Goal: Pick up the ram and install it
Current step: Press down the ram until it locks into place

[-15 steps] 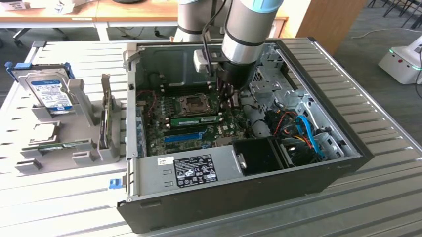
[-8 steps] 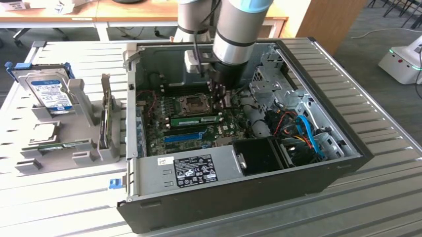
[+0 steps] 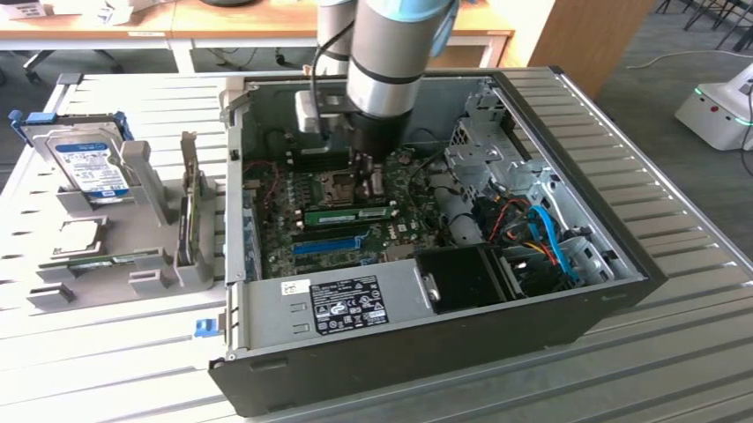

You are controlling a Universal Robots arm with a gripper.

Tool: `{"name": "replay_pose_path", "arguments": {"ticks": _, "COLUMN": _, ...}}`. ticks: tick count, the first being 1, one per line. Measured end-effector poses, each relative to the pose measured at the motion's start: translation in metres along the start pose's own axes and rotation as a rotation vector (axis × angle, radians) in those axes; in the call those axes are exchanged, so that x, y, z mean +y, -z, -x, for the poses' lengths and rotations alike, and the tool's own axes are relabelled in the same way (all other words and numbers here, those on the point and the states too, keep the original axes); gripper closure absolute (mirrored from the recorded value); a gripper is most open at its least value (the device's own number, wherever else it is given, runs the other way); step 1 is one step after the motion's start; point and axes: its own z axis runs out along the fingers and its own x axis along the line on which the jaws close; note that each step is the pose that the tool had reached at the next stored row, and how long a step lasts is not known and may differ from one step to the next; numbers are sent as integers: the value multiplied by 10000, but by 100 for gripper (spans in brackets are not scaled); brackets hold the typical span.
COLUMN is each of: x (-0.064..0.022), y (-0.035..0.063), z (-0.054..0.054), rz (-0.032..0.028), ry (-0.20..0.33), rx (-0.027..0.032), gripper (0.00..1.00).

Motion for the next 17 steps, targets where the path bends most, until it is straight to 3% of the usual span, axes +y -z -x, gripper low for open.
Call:
{"name": "replay_pose_path", "arguments": {"ticks": 9, "x": 370, "y": -17, "z": -4, "rz": -1, "ry": -5, "rx": -1, "gripper": 89}}
{"name": "replay_pose_path", "arguments": {"ticks": 17, "x": 379, "y": -19, "z": -4, "rz": -1, "ry": -4, "rx": 0, "gripper": 89}}
